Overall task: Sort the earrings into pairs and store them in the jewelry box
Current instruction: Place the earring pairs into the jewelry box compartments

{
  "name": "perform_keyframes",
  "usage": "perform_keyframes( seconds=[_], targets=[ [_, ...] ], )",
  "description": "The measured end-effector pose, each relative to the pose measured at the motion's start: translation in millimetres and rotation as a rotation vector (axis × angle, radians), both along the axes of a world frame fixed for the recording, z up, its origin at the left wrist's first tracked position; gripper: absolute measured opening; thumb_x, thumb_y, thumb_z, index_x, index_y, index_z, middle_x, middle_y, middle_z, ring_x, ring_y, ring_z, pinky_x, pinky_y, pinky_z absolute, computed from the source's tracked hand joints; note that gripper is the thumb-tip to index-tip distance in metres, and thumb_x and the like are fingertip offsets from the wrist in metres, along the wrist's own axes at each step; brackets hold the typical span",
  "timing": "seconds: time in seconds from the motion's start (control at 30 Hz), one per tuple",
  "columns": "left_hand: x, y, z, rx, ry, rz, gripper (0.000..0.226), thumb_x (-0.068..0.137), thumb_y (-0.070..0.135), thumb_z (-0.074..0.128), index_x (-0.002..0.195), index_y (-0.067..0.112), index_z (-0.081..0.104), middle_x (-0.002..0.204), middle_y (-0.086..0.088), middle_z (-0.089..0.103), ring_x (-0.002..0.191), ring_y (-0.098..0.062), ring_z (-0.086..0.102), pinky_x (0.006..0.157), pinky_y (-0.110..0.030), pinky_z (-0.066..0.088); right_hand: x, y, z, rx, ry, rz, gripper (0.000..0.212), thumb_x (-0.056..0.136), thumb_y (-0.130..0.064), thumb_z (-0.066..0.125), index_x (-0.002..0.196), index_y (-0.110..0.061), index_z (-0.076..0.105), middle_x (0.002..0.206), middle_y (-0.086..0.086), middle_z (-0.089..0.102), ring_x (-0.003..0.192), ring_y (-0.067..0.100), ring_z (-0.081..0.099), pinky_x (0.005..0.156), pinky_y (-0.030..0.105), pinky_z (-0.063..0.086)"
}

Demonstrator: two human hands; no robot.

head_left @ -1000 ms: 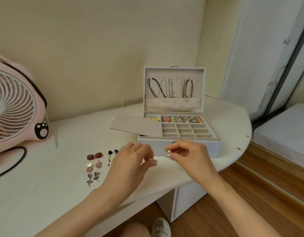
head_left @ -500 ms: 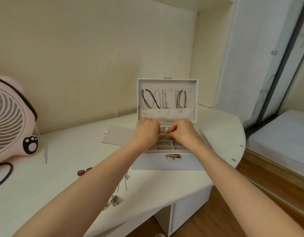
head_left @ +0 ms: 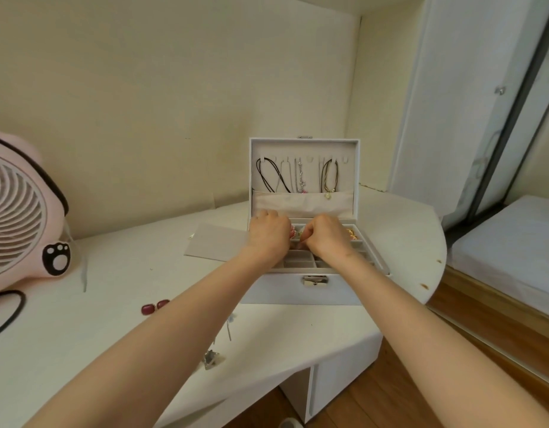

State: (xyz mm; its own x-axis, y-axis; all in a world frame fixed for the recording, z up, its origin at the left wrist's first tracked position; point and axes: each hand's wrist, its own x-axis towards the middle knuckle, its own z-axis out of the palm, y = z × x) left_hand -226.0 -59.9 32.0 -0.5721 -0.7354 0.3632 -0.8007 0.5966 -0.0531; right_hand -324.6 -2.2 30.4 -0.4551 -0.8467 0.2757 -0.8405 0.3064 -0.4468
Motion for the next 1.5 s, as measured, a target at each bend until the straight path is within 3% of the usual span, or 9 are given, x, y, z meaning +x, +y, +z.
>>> perform_keyframes(
  seconds=[0.17,0.43,0.67,0.8,0.9,1.03,1.1,1.27,1.5],
  targets=[
    [17,13,11,0.024,0.077,-0.061,0.022,0.091,0.025,0.052,0.11,0.014,0.06,0.119,-0.01,0.056,0.117,-0.029,0.044,0.087,-0.035,0.038,1,16,7,-0.068,-0.007,0.028,0.014,0.086,-0.013,0.063,0.092,-0.019,0.075,0.1,0.0,0.071,0.097,0.02,0.063,0.073,0.026,0.046],
    [103,76,25,-0.037,0.279,-0.262,0.018,0.089,0.032,0.058,0.102,0.02,0.06,0.099,0.006,0.058,0.094,-0.015,0.046,0.069,-0.025,0.032,44,82,10,-0.302,-0.096,0.252,0.007,0.08,-0.024,0.067,0.079,-0.028,0.072,0.077,-0.009,0.066,0.068,0.004,0.052,0.066,0.026,0.043],
    [176,101,6,0.162,0.123,-0.243,0.015,0.08,0.041,0.066,0.082,0.033,0.054,0.077,0.021,0.049,0.076,0.006,0.041,0.059,-0.013,0.033,94,113,-23,-0.121,-0.143,0.551,0.015,0.084,-0.037,0.064,0.094,-0.028,0.071,0.084,-0.012,0.063,0.071,0.0,0.049,0.07,0.017,0.041],
    [197,103,-1,0.232,-0.015,-0.189,0.02,0.078,0.048,0.065,0.083,0.038,0.048,0.082,0.023,0.049,0.08,0.004,0.041,0.063,-0.014,0.035,117,115,-37,-0.054,-0.159,0.586,0.02,0.085,-0.041,0.063,0.098,-0.028,0.071,0.091,-0.01,0.062,0.075,0.003,0.051,0.073,0.019,0.04],
    [202,105,-9,0.221,-0.119,-0.16,0.026,0.078,0.05,0.063,0.095,0.032,0.054,0.091,0.021,0.049,0.086,0.0,0.039,0.061,-0.011,0.031,130,114,-45,-0.033,-0.16,0.577,0.023,0.085,-0.043,0.061,0.101,-0.028,0.07,0.093,-0.007,0.06,0.083,0.007,0.054,0.073,0.02,0.039],
    [202,107,-21,0.24,-0.109,-0.154,0.021,0.081,0.045,0.061,0.097,0.031,0.057,0.099,0.018,0.054,0.106,-0.005,0.043,0.081,-0.019,0.041,140,109,-49,-0.012,-0.138,0.556,0.02,0.085,-0.04,0.062,0.101,-0.03,0.069,0.095,-0.007,0.058,0.086,0.009,0.055,0.077,0.024,0.043],
    [201,109,-24,0.238,-0.113,-0.148,0.018,0.084,0.042,0.06,0.097,0.03,0.057,0.102,0.017,0.056,0.107,-0.005,0.043,0.086,-0.023,0.041,141,108,-49,-0.015,-0.135,0.555,0.015,0.083,-0.035,0.064,0.096,-0.029,0.07,0.095,-0.007,0.058,0.086,0.009,0.055,0.078,0.025,0.043],
    [194,113,-24,0.232,-0.082,-0.16,0.013,0.087,0.035,0.058,0.097,0.027,0.055,0.097,0.018,0.054,0.092,-0.006,0.039,0.063,-0.013,0.03,138,107,-49,-0.057,-0.188,0.563,0.005,0.081,-0.025,0.067,0.085,-0.022,0.069,0.085,-0.014,0.058,0.074,0.004,0.048,0.075,0.022,0.042],
    [167,115,-19,0.225,0.001,-0.24,0.013,0.087,0.033,0.059,0.095,0.024,0.056,0.094,0.012,0.055,0.087,-0.008,0.04,0.065,-0.014,0.031,116,109,-46,-0.116,-0.287,0.517,0.01,0.08,-0.01,0.067,0.08,-0.018,0.072,0.081,-0.008,0.069,0.077,0.006,0.06,0.077,0.027,0.05]
  ],
)
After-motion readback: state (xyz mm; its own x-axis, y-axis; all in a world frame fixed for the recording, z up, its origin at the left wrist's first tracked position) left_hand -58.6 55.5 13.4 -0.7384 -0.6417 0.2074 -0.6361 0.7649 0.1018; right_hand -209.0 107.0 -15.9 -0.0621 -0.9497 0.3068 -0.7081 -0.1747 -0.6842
